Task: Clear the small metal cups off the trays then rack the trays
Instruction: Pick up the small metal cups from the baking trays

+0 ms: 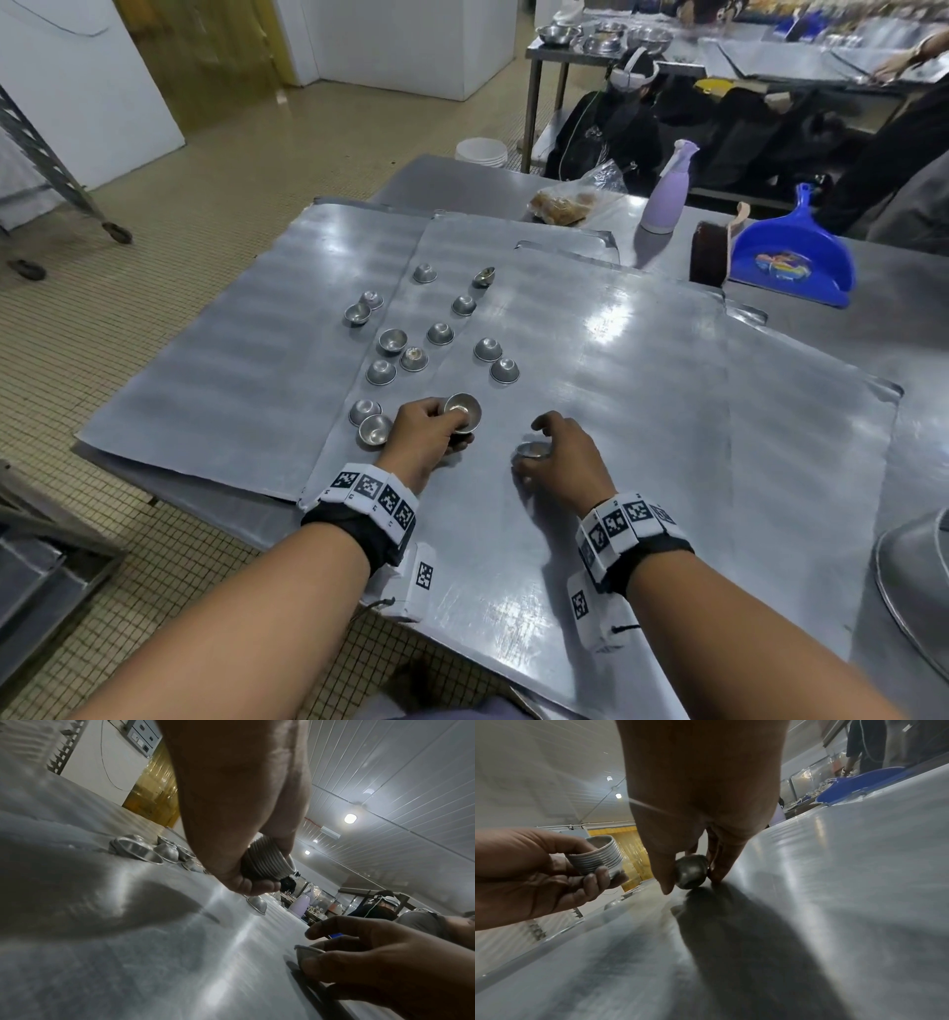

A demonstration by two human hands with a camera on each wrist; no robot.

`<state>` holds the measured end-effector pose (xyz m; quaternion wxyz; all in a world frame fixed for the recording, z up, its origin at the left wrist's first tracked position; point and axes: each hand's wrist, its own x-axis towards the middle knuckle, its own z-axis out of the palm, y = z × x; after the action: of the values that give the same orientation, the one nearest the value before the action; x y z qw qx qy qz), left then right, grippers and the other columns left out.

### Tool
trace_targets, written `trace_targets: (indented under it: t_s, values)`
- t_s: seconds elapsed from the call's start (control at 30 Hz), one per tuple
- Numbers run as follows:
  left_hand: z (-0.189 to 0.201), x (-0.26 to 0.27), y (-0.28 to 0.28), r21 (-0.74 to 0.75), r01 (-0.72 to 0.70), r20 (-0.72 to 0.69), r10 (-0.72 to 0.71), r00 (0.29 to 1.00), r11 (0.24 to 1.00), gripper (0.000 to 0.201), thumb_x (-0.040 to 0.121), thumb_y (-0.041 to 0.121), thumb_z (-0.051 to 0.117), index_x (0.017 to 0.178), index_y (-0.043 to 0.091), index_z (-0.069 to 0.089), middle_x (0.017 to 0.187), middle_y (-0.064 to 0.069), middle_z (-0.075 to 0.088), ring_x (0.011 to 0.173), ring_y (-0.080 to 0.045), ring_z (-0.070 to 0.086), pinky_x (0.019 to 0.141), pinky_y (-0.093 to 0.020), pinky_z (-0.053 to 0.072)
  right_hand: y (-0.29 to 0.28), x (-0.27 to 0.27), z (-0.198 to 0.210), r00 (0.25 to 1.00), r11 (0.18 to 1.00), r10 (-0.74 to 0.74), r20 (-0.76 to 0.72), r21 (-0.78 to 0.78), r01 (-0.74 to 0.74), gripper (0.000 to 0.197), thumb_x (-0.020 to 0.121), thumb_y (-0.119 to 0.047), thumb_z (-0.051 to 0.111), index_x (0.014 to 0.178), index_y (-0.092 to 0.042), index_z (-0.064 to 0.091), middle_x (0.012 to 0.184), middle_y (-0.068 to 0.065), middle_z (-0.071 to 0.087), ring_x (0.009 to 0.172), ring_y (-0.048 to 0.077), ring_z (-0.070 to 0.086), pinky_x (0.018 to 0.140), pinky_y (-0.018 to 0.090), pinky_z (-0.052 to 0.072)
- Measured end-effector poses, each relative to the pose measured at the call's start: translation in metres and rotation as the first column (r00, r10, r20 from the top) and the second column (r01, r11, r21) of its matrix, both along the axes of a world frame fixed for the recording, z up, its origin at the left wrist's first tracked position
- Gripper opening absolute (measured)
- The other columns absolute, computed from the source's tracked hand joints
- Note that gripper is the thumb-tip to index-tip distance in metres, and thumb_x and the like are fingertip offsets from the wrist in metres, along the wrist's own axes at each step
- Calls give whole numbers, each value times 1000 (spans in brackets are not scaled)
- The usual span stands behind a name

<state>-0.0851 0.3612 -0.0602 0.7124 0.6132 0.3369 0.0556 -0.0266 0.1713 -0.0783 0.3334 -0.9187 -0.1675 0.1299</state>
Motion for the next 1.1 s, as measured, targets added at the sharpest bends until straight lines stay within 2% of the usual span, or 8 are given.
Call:
trace_targets:
  t_s: [0.13,0.27,0.43,0.53,0.67,0.9,1.0,1.1]
  values:
    - [-4,4,-1,10,29,-21,-29,999,1000,8,88,7,66,93,6,71,68,-6,72,72,-26,73,74,-38,53,-5,3,3,998,999,42,-37,-25,-42,55,80,-34,76,129,-24,54,119,2,60,109,21,58,86,28,46]
    - [-6,8,-2,9,41,-31,-40,999,999,7,89,5,64,93,4,69,72,-13,69,66,-24,71,71,-40,52,-6,2,9,998,995,55,-35,-76,-58,53,82,-31,72,132,-17,58,121,7,63,111,23,61,90,28,47]
    - [-11,13,-7,10,74,-26,-74,997,997,7,90,2,62,94,1,68,77,-17,68,66,-27,69,65,-36,54,-12,-2,12,1000,993,21,-12,-112,-22,34,83,-27,69,115,-15,67,110,3,52,101,24,59,78,24,40]
    - [-11,19,-11,31,85,-20,-84,996,996,9,90,2,62,96,-1,68,77,-17,68,65,-27,69,62,-34,54,-16,4,17,1000,998,12,-8,-56,-12,48,78,-30,79,122,-20,64,116,6,57,103,25,61,82,25,43]
    - [-14,28,-14,26,64,-8,-64,998,998,8,87,3,63,91,1,70,76,-16,69,65,-27,70,66,-38,54,-13,7,30,999,994,-39,37,102,35,54,74,-32,84,122,-23,63,109,0,70,98,21,65,86,31,51]
    - [6,33,-6,-206,-11,62,24,998,978,18,87,20,62,80,6,71,72,-15,66,70,-29,63,74,-39,50,28,13,48,995,969,-16,95,247,-8,56,73,-48,81,123,-32,61,103,-13,71,91,9,65,84,29,54]
    - [14,35,0,-317,47,129,-6,992,947,29,95,23,54,77,6,69,74,-13,68,68,-23,66,72,-37,56,49,14,48,993,975,25,116,215,-50,56,74,-48,80,124,-34,59,103,-9,72,84,14,65,80,35,55]
    - [17,35,8,-332,110,161,-58,985,937,33,99,24,51,76,8,69,72,-10,68,61,-17,65,66,-33,56,65,17,45,992,979,44,115,194,-66,62,73,-45,82,129,-32,58,110,-5,72,94,19,66,84,37,54]
